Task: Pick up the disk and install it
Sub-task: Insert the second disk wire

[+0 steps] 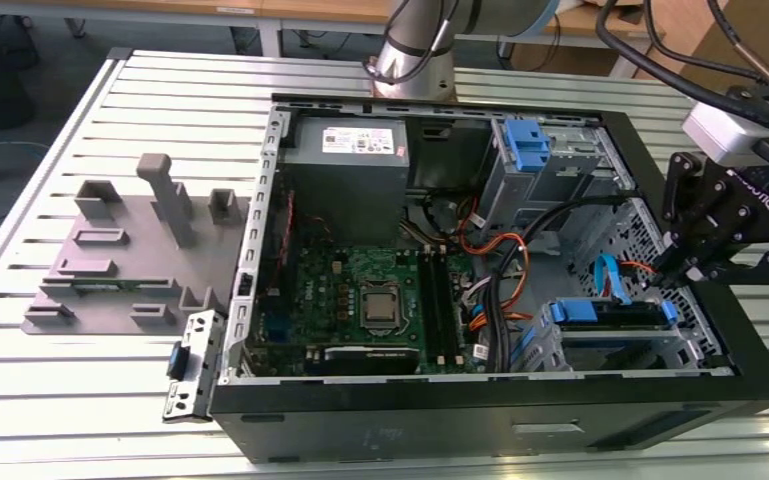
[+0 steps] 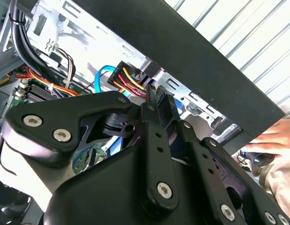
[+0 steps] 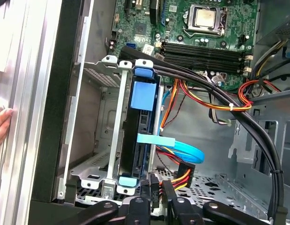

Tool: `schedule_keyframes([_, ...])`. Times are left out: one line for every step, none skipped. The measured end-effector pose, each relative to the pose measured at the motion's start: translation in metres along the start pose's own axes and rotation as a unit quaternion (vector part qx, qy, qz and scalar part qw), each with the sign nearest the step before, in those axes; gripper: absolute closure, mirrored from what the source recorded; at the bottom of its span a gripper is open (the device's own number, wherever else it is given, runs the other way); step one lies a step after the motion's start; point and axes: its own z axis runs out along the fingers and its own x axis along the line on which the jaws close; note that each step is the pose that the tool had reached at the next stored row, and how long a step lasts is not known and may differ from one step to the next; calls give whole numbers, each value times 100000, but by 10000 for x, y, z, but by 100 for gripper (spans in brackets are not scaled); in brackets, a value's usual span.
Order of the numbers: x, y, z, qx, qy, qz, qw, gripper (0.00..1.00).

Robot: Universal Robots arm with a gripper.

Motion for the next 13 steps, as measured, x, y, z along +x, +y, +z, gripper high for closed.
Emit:
schedule_keyframes([0,0,0,0,-2,1,100000,75])
schedule_keyframes([0,0,1,2,-7,-3,100000,75])
schedule_keyframes([0,0,2,0,-8,-2,100000,75])
schedule_keyframes([0,0,2,0,-6,-3,100000,76])
schedule_keyframes([0,0,2,0,-10,-2,100000,76])
schedule_keyframes([0,0,2,0,-10,-1,100000,83])
schedule_keyframes([0,0,3,0,-13,-3,100000,83])
schedule_keyframes([0,0,3,1,-8,-1,100000,84])
schedule_keyframes([0,0,3,0,-11,-2,100000,84])
schedule_keyframes([0,0,3,1,-10,-4,100000,84])
schedule_keyframes([-1,3,4,-1,-19,-1,100000,84])
schedule_keyframes([-2,16,5,12,-26,6,100000,84])
schedule_keyframes([-5,39,6,49,-15,2,100000,84])
